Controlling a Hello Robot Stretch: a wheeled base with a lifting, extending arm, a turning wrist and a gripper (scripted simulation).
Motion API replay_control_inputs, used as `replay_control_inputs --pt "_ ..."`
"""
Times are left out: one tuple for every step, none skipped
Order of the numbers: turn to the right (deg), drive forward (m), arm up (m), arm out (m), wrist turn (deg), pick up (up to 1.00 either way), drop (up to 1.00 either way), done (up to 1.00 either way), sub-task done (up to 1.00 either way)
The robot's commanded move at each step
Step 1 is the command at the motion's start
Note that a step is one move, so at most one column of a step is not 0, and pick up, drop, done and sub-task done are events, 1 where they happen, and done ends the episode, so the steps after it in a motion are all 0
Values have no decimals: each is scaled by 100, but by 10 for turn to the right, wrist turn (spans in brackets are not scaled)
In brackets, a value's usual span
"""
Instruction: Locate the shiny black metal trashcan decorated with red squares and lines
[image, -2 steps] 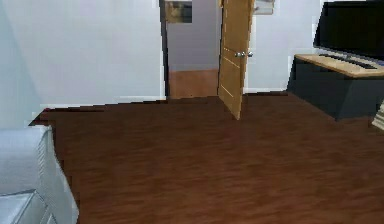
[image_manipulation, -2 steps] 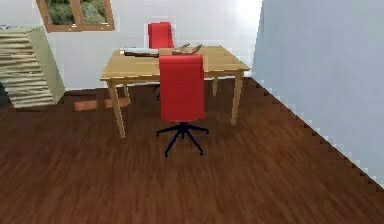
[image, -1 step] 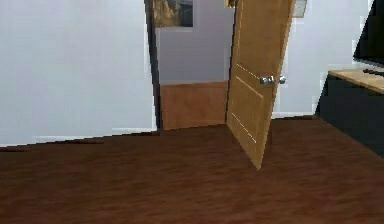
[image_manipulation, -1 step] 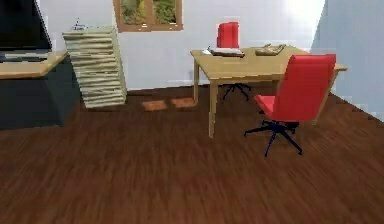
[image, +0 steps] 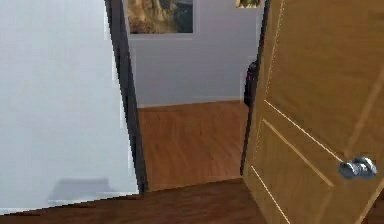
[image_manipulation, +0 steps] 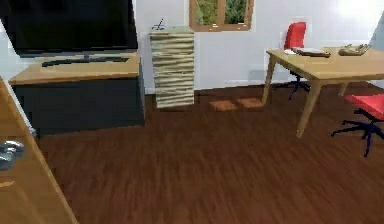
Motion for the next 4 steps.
replay_control_inputs --pt "0 100 0 0 0 0 0 0 0" --pt "30 0 0 0 0 0 0 0 0" --pt "0 65 0 0 0 0 0 0 0" --pt "450 0 0 0 0 0 0 0 0"
